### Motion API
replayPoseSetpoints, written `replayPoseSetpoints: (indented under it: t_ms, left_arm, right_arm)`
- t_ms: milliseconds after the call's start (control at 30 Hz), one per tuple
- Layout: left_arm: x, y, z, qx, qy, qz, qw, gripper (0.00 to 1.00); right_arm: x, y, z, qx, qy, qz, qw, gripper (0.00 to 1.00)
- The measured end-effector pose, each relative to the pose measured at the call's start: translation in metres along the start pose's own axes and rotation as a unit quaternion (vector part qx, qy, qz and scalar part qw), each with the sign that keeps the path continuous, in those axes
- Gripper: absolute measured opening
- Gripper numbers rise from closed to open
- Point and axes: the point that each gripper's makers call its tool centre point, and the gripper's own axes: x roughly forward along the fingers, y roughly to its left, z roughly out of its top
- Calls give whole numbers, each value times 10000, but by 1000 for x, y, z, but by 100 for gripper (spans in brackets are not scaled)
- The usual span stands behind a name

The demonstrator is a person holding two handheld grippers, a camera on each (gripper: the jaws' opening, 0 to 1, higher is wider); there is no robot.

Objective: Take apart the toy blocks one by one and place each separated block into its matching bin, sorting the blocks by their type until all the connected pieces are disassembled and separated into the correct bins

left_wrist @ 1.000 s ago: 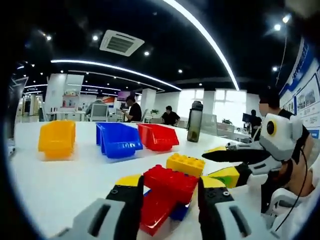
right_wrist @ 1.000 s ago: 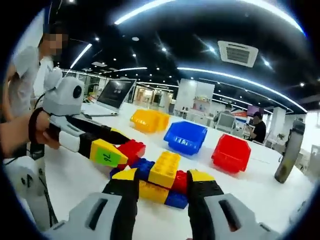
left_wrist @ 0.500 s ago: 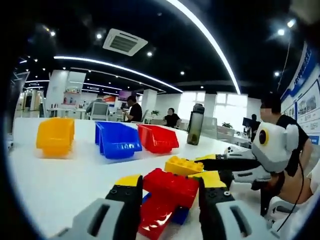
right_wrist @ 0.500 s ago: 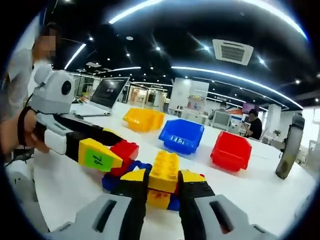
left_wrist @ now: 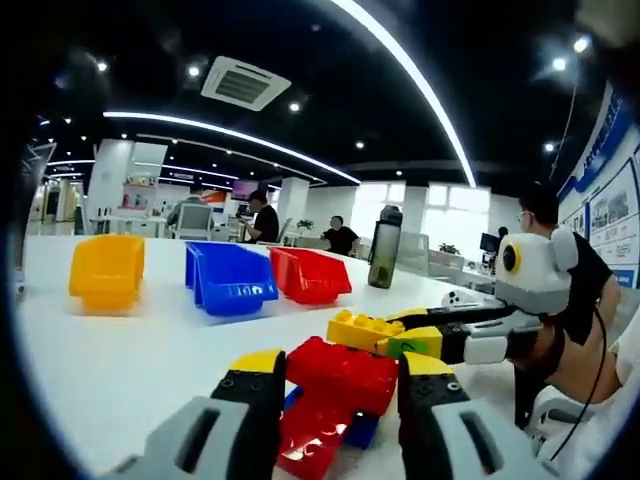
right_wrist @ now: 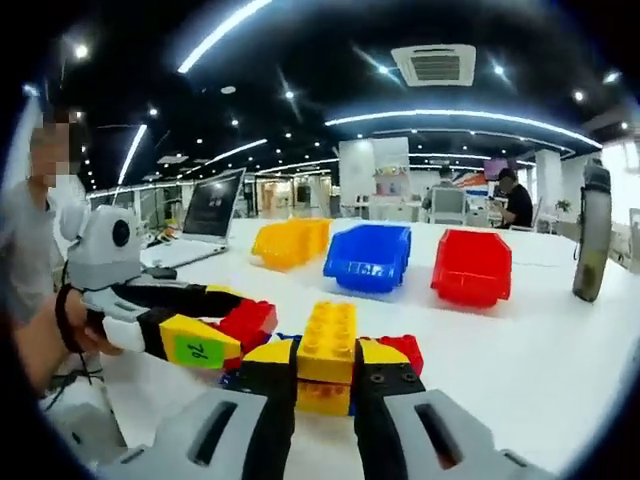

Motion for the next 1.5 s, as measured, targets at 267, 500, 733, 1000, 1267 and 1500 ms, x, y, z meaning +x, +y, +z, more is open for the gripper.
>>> replayPoseSetpoints:
  t_ms: [267, 500, 733, 1000, 1267, 1500]
  left_arm:
    - [0, -3, 0, -32, 15, -75, 10000, 46]
    - [-8, 1, 5, -223, -216, -59, 9995, 49]
    - [-19, 0, -1, 128, -160, -43, 9998, 51]
    - [-20, 0, -5, 169, -244, -177, 9994, 51]
    - [-19, 6, -7, 202, -234, -130, 9994, 51]
    - [-18, 5, -6, 237, -269, -151, 9992, 50]
  right_arm:
    - [-4, -3, 19, -253, -273, -6, 9993, 22]
    - [-11, -11, 50, -229, -471, 86, 9986, 23]
    - [5, -10, 91, 82, -529, 449, 9976, 23]
    - [42, -5, 125, -96, -454, 570, 9973, 23]
    - [101, 12, 141, -60, -177, 762, 9969, 23]
    - [171, 37, 152, -142, 193, 868, 9959, 23]
